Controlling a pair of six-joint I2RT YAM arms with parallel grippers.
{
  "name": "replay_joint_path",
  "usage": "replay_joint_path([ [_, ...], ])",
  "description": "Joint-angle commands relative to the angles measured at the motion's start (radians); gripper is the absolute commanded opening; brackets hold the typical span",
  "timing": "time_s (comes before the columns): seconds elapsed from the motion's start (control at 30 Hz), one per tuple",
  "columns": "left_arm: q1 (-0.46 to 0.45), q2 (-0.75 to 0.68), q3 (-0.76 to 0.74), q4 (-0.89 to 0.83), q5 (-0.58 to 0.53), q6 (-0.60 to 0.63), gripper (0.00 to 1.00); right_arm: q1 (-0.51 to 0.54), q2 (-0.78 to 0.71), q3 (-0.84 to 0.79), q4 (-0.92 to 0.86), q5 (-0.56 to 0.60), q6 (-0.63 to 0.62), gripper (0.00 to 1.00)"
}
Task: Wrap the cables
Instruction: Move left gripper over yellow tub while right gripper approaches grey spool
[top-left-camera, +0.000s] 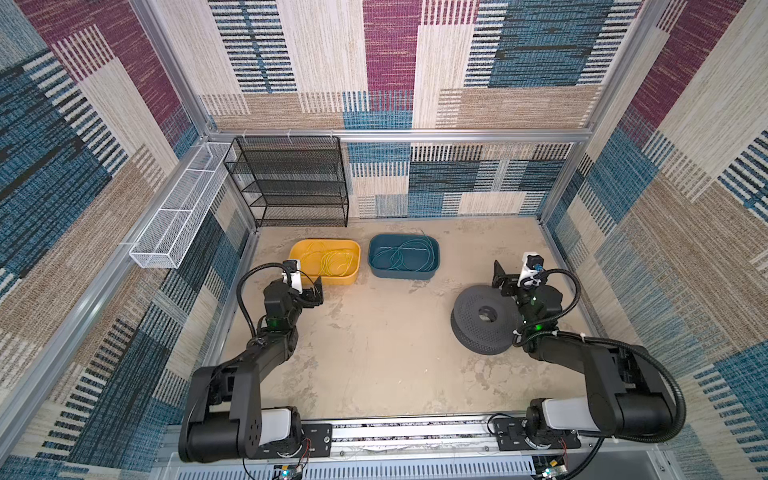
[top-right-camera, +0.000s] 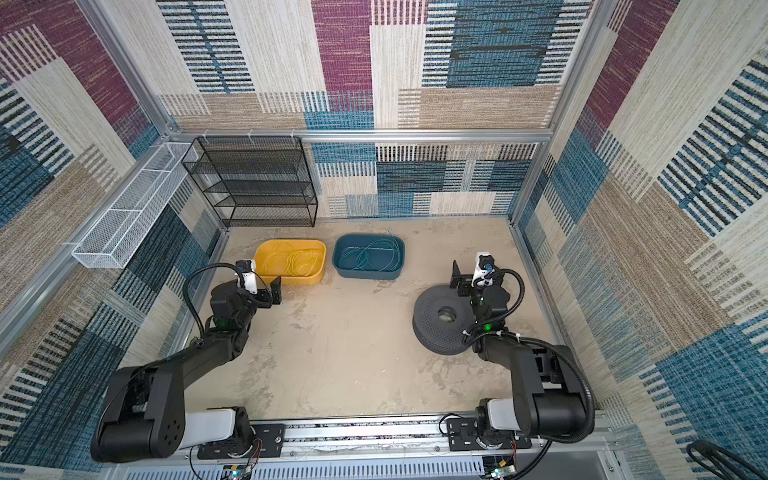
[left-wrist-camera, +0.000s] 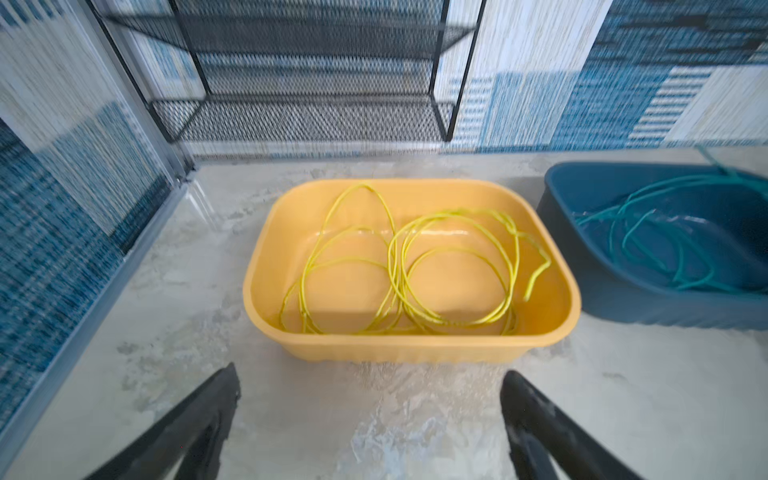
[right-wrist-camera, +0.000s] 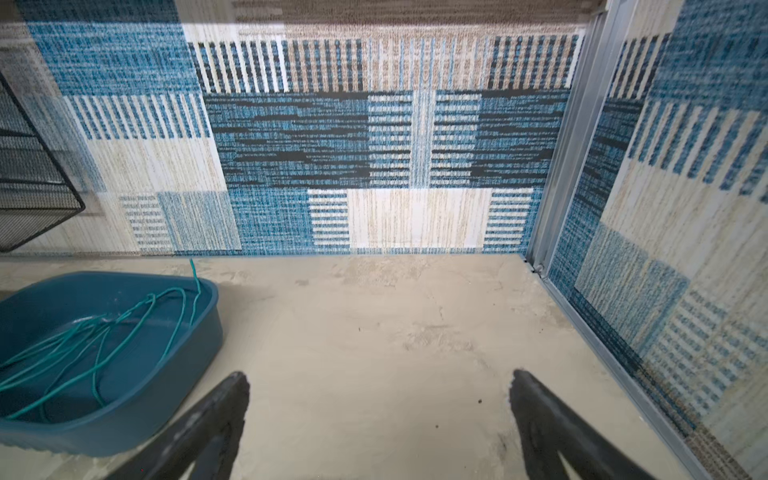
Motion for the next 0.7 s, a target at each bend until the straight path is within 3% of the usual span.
replay_joint_path([
  [0.0,-0.003,-0.128,0.026,-0.136,-0.023,-0.1,1.0,0.073,-0.096,0.085,-0.23,0.062,-0.019,0.99],
  [0.07,-0.003,-0.209,0.06,-0.208,-0.055,-0.214,1.0,0.119,-0.151,0.214,-0.429,0.12,0.051,0.99],
  [0.17,-0.002,-0.335,0.175,-0.496,-0.17,-0.535,1.0,0.125,-0.164,0.498,-0.872,0.174,0.335,0.99],
  [0.2,0.005,-0.374,0.218,-0.585,-0.154,-0.607,1.0,0.124,-0.155,0.565,-0.977,0.176,0.388,0.99],
  [0.27,0.014,-0.429,0.238,-0.578,-0.046,-0.55,1.0,0.122,-0.149,0.585,-1.067,0.23,0.586,0.99],
  [0.37,0.031,-0.523,0.151,-0.521,-0.156,-0.798,1.0,0.096,-0.153,0.487,-0.978,0.076,0.585,1.0],
  [0.43,0.077,-0.521,0.096,-0.394,-0.035,-0.792,0.96,0.096,-0.144,0.449,-0.965,0.005,0.577,0.94],
  [0.57,0.071,-0.341,0.281,-0.622,0.109,-0.661,0.69,0.1,-0.094,0.442,-0.989,-0.125,0.507,0.81],
  [0.67,-0.013,-0.166,0.419,-0.763,0.143,-0.573,0.62,0.109,-0.069,0.438,-1.005,-0.143,0.484,0.79],
])
